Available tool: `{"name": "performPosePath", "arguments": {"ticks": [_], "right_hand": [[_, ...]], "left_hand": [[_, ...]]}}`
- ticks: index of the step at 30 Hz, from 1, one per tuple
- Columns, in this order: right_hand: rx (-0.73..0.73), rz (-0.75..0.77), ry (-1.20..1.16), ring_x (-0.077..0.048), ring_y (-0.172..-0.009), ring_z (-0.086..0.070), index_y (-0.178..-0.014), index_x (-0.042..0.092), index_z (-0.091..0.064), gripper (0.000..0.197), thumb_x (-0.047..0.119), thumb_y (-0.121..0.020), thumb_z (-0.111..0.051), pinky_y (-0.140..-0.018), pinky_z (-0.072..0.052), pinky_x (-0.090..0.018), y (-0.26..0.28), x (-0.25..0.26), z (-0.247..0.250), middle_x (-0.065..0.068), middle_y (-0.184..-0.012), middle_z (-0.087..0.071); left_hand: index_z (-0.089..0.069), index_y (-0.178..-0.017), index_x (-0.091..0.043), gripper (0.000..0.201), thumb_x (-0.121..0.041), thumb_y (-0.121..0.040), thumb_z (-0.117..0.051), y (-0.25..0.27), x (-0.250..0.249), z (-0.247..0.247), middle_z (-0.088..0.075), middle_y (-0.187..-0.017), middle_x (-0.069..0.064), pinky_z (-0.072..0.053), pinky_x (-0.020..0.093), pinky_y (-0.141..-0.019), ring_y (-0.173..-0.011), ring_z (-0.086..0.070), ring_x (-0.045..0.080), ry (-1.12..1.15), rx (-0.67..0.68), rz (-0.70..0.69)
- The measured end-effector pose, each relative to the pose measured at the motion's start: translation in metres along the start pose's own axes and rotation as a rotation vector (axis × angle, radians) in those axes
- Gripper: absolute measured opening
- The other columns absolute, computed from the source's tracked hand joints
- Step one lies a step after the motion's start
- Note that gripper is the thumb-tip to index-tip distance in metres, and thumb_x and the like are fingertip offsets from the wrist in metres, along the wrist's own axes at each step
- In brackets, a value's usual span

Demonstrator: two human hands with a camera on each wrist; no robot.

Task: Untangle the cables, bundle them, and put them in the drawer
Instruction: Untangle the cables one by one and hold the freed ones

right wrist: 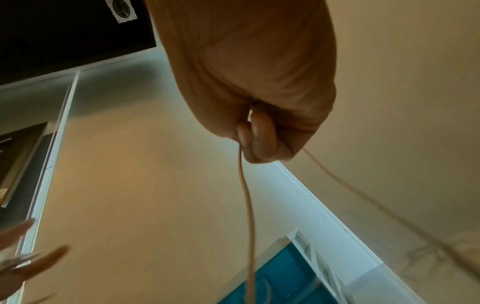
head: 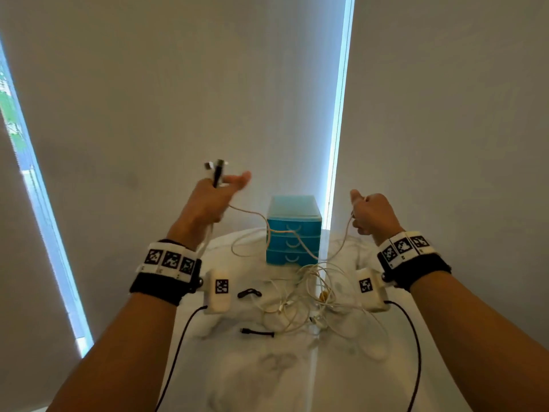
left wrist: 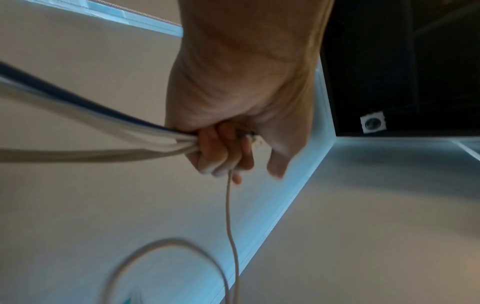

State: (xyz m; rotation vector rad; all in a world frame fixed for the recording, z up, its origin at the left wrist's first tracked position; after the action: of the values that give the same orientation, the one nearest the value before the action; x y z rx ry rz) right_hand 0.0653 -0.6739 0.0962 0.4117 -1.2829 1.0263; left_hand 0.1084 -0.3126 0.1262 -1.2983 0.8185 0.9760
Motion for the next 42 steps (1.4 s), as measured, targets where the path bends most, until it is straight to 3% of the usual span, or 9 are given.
{"name": "performPosePath", "arguments": {"ticks": [3,6,9,12,15,19,28,36,42], "right_hand": [[-0.103,-0.065,-0.003,-0.028,-0.070,-0.068,-0.112,0.001,-0.061,0.044,0.044,-0.107,-0.053,-0.045,-0.050,-0.026,-0.014,-0.008,0.000,-0.016,-0.096,-0.069],[-0.143,0.006,0.149,-0.039,-0.103,-0.070,-0.136,0.000,-0.053,0.050,0.032,-0.098,-0.052,-0.082,-0.063,-0.045,-0.010,0.014,-0.024,-0.022,-0.124,-0.067],[0.616,0.250,0.175,-0.021,-0.111,-0.064,-0.158,0.015,-0.045,0.048,0.021,-0.111,-0.053,-0.078,-0.061,-0.025,0.052,0.065,-0.137,-0.008,-0.134,-0.064],[1.067,0.447,0.389,-0.015,-0.140,-0.055,-0.157,0.028,-0.051,0.051,0.039,-0.108,-0.060,-0.116,-0.046,-0.034,0.115,0.076,-0.211,0.003,-0.159,-0.055],[0.924,0.344,0.035,-0.019,-0.135,-0.063,-0.146,0.018,-0.063,0.037,0.011,-0.113,-0.050,-0.109,-0.056,-0.035,0.104,0.071,-0.197,-0.002,-0.144,-0.069],[0.712,0.192,-0.079,-0.026,-0.111,-0.077,-0.127,0.013,-0.073,0.032,0.006,-0.113,-0.045,-0.086,-0.065,-0.031,0.081,0.036,-0.158,-0.001,-0.116,-0.081],[0.530,0.157,-0.267,-0.027,-0.105,-0.077,-0.121,0.009,-0.076,0.030,0.004,-0.111,-0.049,-0.081,-0.064,-0.032,0.070,0.014,-0.090,-0.007,-0.114,-0.081],[0.425,0.210,-0.303,-0.028,-0.109,-0.073,-0.121,0.018,-0.078,0.026,0.035,-0.103,-0.069,-0.079,-0.058,-0.027,0.072,0.005,-0.067,0.001,-0.120,-0.078],[0.483,0.529,0.031,-0.006,-0.106,-0.069,-0.127,0.040,-0.069,0.037,0.048,-0.092,-0.078,-0.085,-0.060,-0.019,0.094,0.039,-0.067,0.016,-0.122,-0.068]], "left_hand": [[-0.067,-0.097,-0.020,0.044,-0.064,-0.098,-0.066,0.013,-0.008,0.035,-0.042,-0.058,-0.011,-0.028,0.027,-0.046,-0.047,-0.034,0.008,0.212,-0.243,-0.051],[-0.066,-0.094,-0.024,0.046,-0.066,-0.105,-0.050,0.027,-0.027,0.028,-0.046,-0.061,-0.010,-0.032,0.029,-0.052,-0.051,-0.038,0.008,0.240,-0.261,-0.108],[-0.065,-0.087,-0.025,0.047,-0.062,-0.108,-0.046,0.038,-0.066,0.003,-0.048,-0.059,-0.011,-0.035,0.028,-0.055,-0.050,-0.040,0.005,0.128,-0.211,-0.222],[-0.064,-0.079,-0.027,0.047,-0.058,-0.109,-0.046,0.045,-0.096,0.005,-0.049,-0.054,-0.012,-0.038,0.024,-0.058,-0.049,-0.043,0.001,-0.037,-0.240,-0.340],[-0.062,-0.077,-0.024,0.049,-0.057,-0.110,-0.046,0.047,-0.095,0.036,-0.049,-0.053,-0.012,-0.037,0.025,-0.058,-0.050,-0.043,0.002,-0.065,-0.298,-0.370],[-0.061,-0.080,-0.020,0.052,-0.059,-0.110,-0.045,0.042,-0.069,0.049,-0.050,-0.056,-0.010,-0.037,0.027,-0.060,-0.051,-0.043,0.004,-0.085,-0.249,-0.282],[-0.058,-0.075,-0.021,0.069,-0.071,-0.107,-0.024,0.038,-0.001,-0.038,-0.065,-0.074,0.003,-0.049,0.040,-0.075,-0.072,-0.061,0.023,-0.603,0.150,-0.195],[-0.065,-0.142,-0.020,0.061,-0.063,-0.108,-0.039,0.044,0.062,-0.105,-0.075,-0.127,0.005,-0.065,0.029,-0.073,-0.106,-0.074,0.021,-0.373,0.579,-0.040],[-0.066,-0.138,-0.016,0.045,-0.045,-0.113,-0.043,0.039,0.070,-0.108,-0.073,-0.118,0.004,-0.063,0.032,-0.062,-0.089,-0.072,0.023,-0.561,0.499,-0.072]]}}
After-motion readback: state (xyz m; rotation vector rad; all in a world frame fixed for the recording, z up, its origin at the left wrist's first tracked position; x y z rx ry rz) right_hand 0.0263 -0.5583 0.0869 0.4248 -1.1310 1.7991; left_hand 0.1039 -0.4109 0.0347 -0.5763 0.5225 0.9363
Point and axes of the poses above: each hand's wrist, its own y-axis away from the middle knuckle, its own z-axis out of the back of the hand, x = y × z, the point moved 6 cm from there along -y, towards the middle knuckle
